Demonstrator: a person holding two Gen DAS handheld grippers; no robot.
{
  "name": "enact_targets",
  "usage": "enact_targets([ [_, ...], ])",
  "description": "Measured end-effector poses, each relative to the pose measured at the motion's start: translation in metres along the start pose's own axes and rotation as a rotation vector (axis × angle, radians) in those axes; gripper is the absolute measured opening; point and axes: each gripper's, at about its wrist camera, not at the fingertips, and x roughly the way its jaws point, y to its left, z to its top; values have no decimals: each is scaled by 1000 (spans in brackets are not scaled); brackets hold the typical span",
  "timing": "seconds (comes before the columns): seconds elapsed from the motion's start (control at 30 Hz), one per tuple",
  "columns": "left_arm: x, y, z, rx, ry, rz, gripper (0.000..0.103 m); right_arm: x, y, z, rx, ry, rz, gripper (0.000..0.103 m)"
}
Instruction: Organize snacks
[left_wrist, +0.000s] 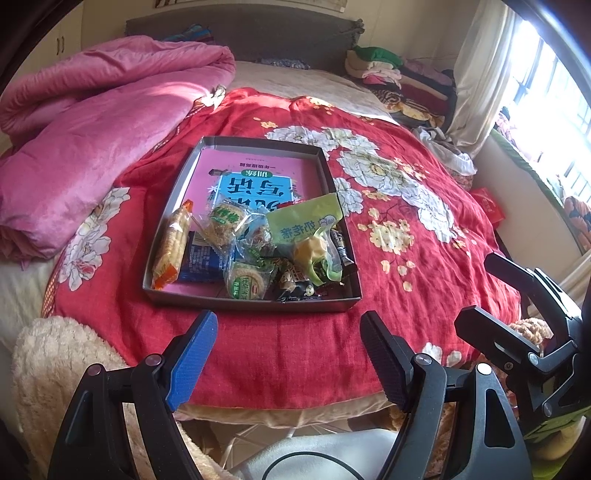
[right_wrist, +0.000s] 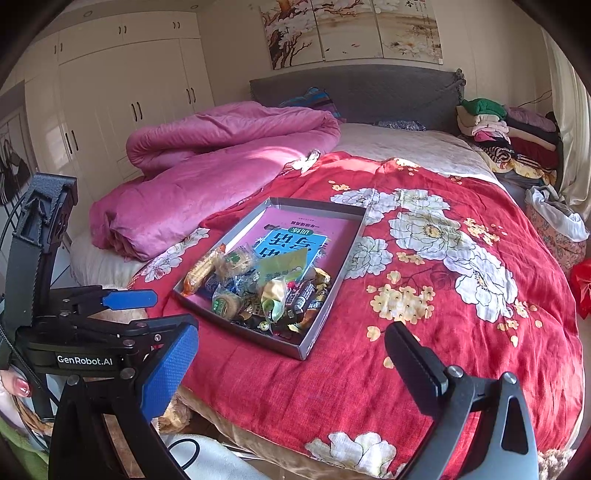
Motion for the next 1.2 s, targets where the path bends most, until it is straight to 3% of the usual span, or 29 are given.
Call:
enact_targets([
  [1.2, -2, 3, 2, 1, -7, 20, 81, 0, 0, -1, 1, 1, -2, 102],
])
